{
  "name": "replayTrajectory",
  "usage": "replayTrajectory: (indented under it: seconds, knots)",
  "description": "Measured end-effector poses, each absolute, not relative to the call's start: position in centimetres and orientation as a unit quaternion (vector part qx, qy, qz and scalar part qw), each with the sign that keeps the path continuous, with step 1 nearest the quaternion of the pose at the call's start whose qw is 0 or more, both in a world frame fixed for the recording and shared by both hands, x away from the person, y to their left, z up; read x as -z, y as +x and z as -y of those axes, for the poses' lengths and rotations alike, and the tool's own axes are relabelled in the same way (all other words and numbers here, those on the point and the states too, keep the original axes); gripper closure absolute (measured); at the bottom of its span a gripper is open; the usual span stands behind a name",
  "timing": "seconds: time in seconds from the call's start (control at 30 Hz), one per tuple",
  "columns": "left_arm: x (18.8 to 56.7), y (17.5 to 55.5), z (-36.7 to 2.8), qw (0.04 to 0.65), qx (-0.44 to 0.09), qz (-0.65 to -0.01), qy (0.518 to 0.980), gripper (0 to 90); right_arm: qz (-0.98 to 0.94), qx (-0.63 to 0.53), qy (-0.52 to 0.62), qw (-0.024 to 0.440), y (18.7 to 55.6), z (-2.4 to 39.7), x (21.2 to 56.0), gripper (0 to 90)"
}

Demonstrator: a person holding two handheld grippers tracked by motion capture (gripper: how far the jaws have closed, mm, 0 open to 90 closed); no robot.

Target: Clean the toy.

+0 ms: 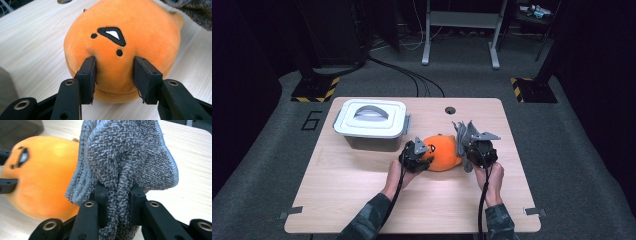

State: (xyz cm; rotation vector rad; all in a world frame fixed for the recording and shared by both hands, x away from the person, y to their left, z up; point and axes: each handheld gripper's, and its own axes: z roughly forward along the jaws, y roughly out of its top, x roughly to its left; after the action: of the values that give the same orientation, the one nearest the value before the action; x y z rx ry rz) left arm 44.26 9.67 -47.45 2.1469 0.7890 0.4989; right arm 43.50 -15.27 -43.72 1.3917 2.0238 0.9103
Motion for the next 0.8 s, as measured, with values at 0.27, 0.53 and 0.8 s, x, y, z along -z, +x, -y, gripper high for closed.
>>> replayTrajectory:
  seconds: [0.27, 0.53, 0.8]
  knots:
    - [46.9, 43.9, -10.0, 0.393, -0.199, -0.304, 0.845, 46.3, -0.768, -0.305, 0.513, 0.233, 44.6, 13.7, 45.9, 73.7]
    - [46.5, 44.4, -8.6, 0.378, -0.206, -0.288, 0.855, 38.6, -0.77, -0.305, 0.507, 0.238, 44.2, 13.5, 45.9, 73.7]
    - [47.2, 44.5, -9.2, 0.387, -0.195, -0.294, 0.852, 38.6, -0.756, -0.321, 0.519, 0.237, 44.4, 14.7, 45.0, 73.6]
